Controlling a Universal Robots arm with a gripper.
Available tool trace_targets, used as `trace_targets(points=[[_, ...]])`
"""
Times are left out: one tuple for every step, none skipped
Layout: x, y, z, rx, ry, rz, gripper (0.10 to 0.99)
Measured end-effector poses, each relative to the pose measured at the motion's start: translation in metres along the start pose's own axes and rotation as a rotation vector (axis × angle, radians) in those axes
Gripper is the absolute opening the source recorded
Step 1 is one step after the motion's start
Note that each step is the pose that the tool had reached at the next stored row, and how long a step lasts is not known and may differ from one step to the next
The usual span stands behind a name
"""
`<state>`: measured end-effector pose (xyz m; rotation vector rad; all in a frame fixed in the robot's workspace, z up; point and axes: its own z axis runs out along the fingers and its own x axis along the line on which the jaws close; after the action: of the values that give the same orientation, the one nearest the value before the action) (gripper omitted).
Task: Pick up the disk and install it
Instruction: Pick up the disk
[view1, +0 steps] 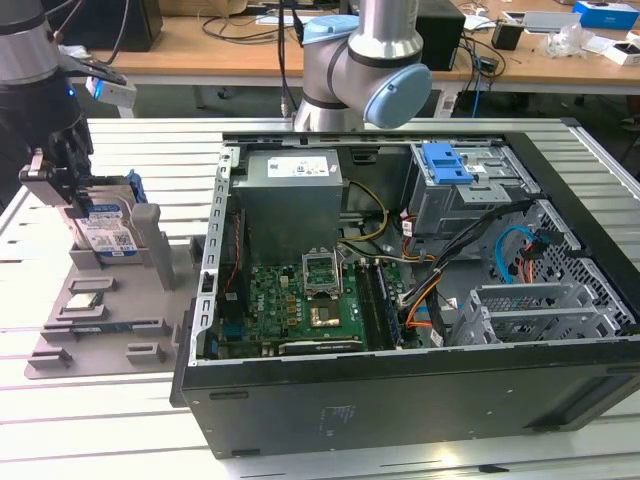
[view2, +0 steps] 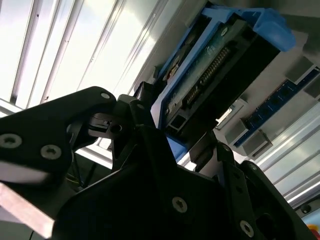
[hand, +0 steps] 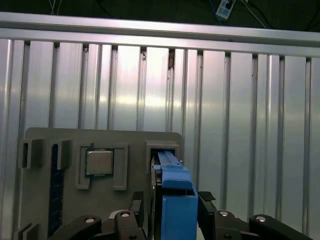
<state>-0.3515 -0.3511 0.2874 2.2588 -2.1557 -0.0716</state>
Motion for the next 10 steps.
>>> trace_targets(points=[[0.0, 0.0, 0.0, 0.0, 0.0, 0.0, 0.541], [0.0, 0.0, 0.0, 0.0, 0.0, 0.0, 0.541], [0.0, 0.0, 0.0, 0.0, 0.0, 0.0, 0.541], [0.0, -0.0001, 0.0001, 0.0, -0.0001, 0.0, 0.541], [0.0, -0.0001, 0.0001, 0.0, 0.0, 0.0, 0.541], [0.0, 0.0, 0.0001, 0.0, 0.0, 0.0, 0.541], [0.0, 0.0, 0.0001, 0.0, 0.0, 0.0, 0.525], [0.0, 0.0, 0.0001, 0.0, 0.0001, 0.0, 0.463], [0.0, 0.0, 0.0001, 0.0, -0.0001, 0.0, 0.463], [0.0, 0.0, 0.0001, 0.0, -0.0001, 0.0, 0.396]])
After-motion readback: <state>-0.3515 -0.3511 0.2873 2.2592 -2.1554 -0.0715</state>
